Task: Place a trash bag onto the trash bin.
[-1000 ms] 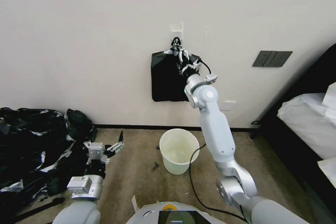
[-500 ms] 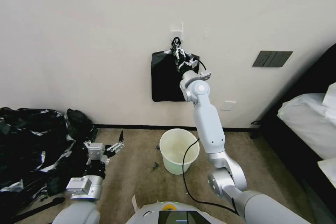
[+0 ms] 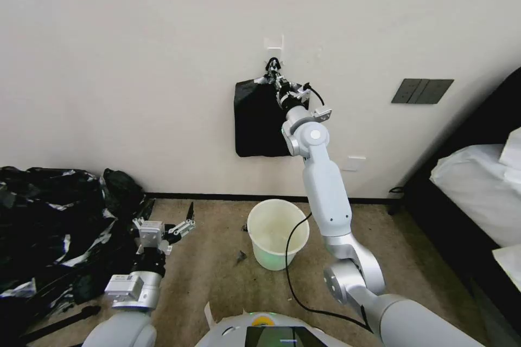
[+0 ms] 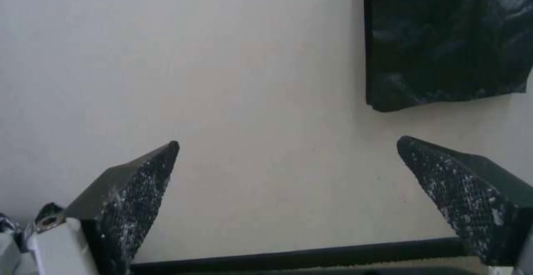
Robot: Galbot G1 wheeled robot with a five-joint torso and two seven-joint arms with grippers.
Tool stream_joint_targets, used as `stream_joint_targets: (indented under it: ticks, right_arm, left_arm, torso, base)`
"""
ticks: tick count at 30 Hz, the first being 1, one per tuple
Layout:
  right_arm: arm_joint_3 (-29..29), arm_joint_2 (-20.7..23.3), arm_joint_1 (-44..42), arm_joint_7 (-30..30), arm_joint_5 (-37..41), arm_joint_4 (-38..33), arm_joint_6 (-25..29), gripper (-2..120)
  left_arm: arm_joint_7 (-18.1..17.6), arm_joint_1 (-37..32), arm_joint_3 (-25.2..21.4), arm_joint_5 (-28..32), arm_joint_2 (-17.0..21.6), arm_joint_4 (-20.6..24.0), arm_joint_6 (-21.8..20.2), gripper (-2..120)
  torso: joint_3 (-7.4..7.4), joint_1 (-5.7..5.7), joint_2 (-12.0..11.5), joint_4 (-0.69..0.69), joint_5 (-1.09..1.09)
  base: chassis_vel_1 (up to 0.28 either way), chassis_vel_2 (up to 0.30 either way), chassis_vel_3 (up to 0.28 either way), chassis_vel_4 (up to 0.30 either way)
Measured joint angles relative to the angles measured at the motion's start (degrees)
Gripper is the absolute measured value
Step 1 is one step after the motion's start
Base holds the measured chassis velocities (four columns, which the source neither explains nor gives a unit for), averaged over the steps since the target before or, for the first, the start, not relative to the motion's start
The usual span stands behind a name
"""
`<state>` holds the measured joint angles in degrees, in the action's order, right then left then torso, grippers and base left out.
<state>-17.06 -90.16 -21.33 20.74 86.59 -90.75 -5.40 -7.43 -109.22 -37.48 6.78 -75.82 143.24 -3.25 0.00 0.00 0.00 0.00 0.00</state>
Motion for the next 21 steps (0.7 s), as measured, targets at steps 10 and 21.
stream_joint_targets:
  ticks: [10,21]
  right_arm:
    - [1.4,0.2,0.2,3.8,2.2,-2.6,1.0,0]
    - [3.2,3.2,-3.1,9.8,8.0,-9.2,2.3,0]
  left_arm:
    - [0.1,-0.2,0.2,-0.7,-0.5,0.0,0.3,100]
    - [0.3,-0.4,0.6,-1.5,-1.0,0.0,0.7,100]
  torso:
    - [0.00,0.00,0.0,0.00,0.00]
    - [0.00,0.00,0.0,0.00,0.00]
  base:
    - [0.000,0.000,0.000,0.000]
    - [0.000,0.000,0.000,0.000]
